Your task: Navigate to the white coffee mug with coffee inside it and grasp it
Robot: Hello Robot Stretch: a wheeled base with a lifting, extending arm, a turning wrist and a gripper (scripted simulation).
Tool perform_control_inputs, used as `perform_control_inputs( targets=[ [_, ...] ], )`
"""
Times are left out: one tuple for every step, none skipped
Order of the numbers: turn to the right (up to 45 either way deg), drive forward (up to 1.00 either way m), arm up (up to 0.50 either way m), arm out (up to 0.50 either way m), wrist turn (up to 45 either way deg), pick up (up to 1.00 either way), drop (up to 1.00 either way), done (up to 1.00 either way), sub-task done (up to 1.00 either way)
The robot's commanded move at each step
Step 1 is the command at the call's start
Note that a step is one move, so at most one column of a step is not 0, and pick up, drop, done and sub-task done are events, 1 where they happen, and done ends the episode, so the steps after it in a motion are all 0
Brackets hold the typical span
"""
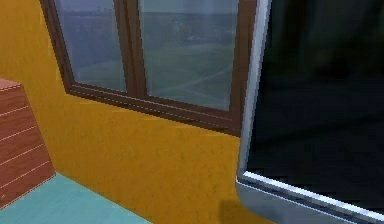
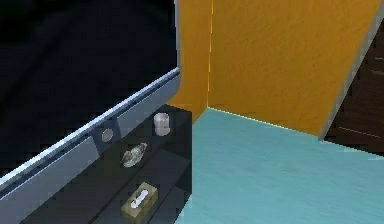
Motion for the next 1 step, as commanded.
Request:
perform_control_inputs(
  targets=[
    [0.0, 0.00, 0.38, 0.00, 0.0, 0.00, 0.00, 0.00, 0.00]
  ],
)
